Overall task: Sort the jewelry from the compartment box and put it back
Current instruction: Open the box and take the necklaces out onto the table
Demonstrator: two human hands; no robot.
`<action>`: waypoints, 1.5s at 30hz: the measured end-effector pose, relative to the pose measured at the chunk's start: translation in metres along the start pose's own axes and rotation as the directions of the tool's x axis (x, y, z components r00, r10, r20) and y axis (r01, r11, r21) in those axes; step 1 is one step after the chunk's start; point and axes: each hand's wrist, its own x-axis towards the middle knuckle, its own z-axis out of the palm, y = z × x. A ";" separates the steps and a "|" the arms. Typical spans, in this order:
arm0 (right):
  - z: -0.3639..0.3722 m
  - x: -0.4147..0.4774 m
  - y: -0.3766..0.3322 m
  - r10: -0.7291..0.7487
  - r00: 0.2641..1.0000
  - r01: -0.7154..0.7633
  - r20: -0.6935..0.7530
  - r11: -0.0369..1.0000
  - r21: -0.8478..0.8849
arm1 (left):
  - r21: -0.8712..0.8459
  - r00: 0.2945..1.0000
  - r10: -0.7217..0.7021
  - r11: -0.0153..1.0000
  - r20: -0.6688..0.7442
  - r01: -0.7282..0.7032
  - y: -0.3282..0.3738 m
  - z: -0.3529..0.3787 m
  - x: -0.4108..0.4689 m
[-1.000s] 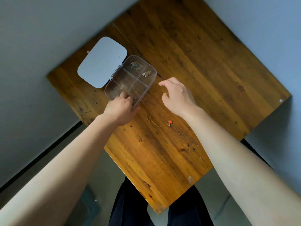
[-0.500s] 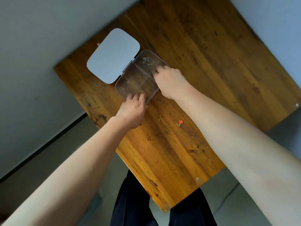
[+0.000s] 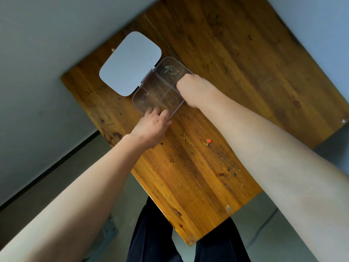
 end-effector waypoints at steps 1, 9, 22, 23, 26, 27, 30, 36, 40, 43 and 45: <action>-0.002 0.000 -0.001 -0.001 1.000 0.001 -0.013 1.000 -0.018 | -0.010 1.000 0.004 1.000 -0.009 -0.004 -0.001 0.000 0.000; 0.011 -0.024 0.018 -0.079 0.983 0.109 -0.163 0.977 0.182 | -0.096 0.997 -0.006 0.995 -0.076 -0.001 -0.005 0.005 0.001; 0.036 -0.051 0.018 -0.001 0.991 0.075 -0.136 0.835 0.545 | -0.442 0.955 -0.221 0.890 -0.199 0.113 0.001 0.006 0.001; 0.038 -0.051 0.018 0.009 0.990 0.073 -0.144 0.831 0.551 | -0.479 0.948 -0.254 0.867 -0.192 0.135 0.003 0.005 0.001; 0.042 -0.055 0.017 0.049 0.986 0.058 -0.160 0.797 0.601 | -0.570 0.930 -0.324 0.803 -0.172 0.174 0.009 0.001 -0.001; 0.043 -0.056 0.016 0.069 0.984 0.048 -0.161 0.777 0.628 | -0.582 0.927 -0.335 0.793 -0.167 0.182 0.011 -0.001 -0.002; 0.042 -0.058 0.011 0.146 0.975 0.016 -0.166 0.702 0.712 | -0.602 0.913 -0.367 0.774 -0.177 0.195 0.011 -0.007 -0.006; 0.027 -0.066 0.006 0.388 0.921 -0.005 -0.039 0.112 0.994 | -0.763 0.774 -0.583 0.609 -0.247 0.216 0.018 -0.021 -0.017; 0.019 -0.079 0.007 0.444 0.888 0.026 0.120 -0.309 0.951 | -0.897 0.612 -0.757 0.408 -0.229 0.169 0.029 -0.027 -0.025; 0.013 -0.091 0.015 0.452 0.871 0.071 0.193 -0.505 0.860 | -0.909 0.646 -0.720 0.405 -0.253 0.096 0.045 -0.037 -0.031; 0.008 -0.100 0.023 0.467 0.853 0.104 0.232 -0.588 0.802 | -0.951 0.716 -0.665 0.308 -0.213 0.003 0.059 -0.048 -0.033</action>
